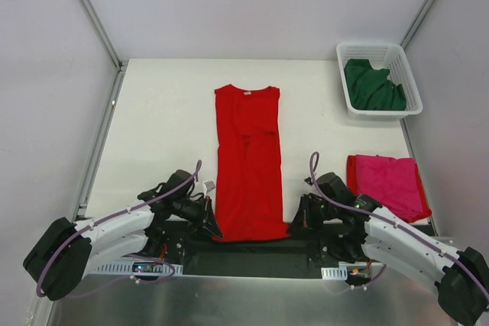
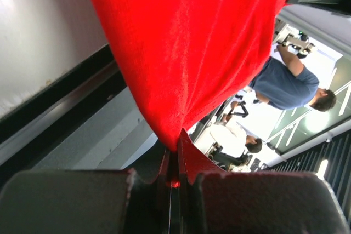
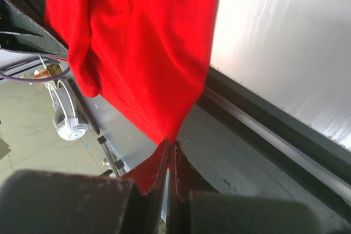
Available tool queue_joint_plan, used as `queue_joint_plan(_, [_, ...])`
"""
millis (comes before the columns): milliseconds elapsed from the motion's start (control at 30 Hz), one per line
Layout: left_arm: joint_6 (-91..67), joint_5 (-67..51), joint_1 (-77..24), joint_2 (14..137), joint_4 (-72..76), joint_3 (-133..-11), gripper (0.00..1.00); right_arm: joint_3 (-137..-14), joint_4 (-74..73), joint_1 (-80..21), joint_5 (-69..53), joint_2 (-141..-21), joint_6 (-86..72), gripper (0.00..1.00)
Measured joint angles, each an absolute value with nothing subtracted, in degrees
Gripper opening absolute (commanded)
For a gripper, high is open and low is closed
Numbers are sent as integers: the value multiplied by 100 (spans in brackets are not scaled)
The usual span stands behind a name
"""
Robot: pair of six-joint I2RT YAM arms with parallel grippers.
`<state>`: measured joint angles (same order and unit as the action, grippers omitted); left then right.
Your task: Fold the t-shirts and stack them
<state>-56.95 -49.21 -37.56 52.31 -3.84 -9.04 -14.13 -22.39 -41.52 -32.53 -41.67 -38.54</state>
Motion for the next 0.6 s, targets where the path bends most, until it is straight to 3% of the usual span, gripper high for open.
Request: queue_joint_plan(600, [-5605,-4936,-4158,5533,-668,-902,0,-1413,-2316,-4845,-3081,-4252,-4160,1])
